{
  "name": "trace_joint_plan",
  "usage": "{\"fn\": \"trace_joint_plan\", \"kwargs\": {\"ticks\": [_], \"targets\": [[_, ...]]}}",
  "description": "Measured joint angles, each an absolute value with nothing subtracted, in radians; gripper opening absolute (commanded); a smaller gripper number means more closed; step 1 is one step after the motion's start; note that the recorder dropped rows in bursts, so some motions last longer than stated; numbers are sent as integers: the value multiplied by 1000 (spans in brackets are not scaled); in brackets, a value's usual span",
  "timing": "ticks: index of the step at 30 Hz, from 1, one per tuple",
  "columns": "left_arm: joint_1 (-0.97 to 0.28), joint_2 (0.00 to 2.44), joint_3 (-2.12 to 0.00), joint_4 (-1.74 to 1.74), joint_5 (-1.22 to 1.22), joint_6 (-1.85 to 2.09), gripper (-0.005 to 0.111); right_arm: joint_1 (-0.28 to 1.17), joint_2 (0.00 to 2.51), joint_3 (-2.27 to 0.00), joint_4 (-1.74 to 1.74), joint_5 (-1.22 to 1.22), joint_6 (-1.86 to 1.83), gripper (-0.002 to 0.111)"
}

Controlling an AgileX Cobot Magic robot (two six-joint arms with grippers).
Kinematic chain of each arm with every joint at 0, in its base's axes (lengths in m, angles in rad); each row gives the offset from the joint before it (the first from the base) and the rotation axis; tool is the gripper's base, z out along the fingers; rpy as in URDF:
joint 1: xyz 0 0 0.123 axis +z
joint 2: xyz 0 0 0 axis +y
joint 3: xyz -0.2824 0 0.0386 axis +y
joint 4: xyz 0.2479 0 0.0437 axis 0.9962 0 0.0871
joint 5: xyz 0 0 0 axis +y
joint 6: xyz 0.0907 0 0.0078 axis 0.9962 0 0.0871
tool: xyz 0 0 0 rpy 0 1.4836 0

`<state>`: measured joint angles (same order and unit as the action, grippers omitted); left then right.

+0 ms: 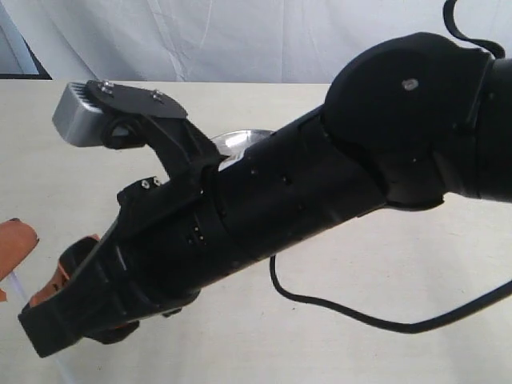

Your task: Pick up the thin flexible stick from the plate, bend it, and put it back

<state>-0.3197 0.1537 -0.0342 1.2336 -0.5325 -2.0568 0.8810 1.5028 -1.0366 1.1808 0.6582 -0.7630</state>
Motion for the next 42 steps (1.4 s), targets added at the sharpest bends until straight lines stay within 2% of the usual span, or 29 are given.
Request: {"fn": "trace_joint_plan", "kwargs": {"ticks": [2, 9, 15, 17, 20, 21, 35, 38, 42], "targets": [[-320, 154, -34, 1231, -532, -2057, 0, 881, 1503, -1037, 1171, 633, -763, 73], [-320, 154, -34, 1195, -532, -2055, 0, 881, 1514, -1038, 1155, 601, -763, 59], [-320, 154, -34, 1168, -532, -2055, 0, 881, 1587, -1038, 1159, 679, -765, 57], [-320, 154, -34, 1160, -532, -2053, 0, 881, 1610, -1038, 1159, 711, -765, 43], [-320, 154, -34, 1153, -536, -2051, 0, 881, 1638, -1038, 1161, 720, -765, 2], [-320, 154, -34, 1152, -536, -2051, 0, 881, 1645, -1038, 1161, 722, -765, 0], [-320, 156, -28, 1162, -510, -2044, 0, 889, 1670, -1038, 1163, 644, -801, 2], [-320, 156, -28, 1168, -510, -2044, 0, 889, 1670, -1038, 1191, 671, -801, 12], [-320, 156, -28, 1187, -510, -2044, 0, 889, 1660, -1038, 1199, 685, -804, 35]]}}
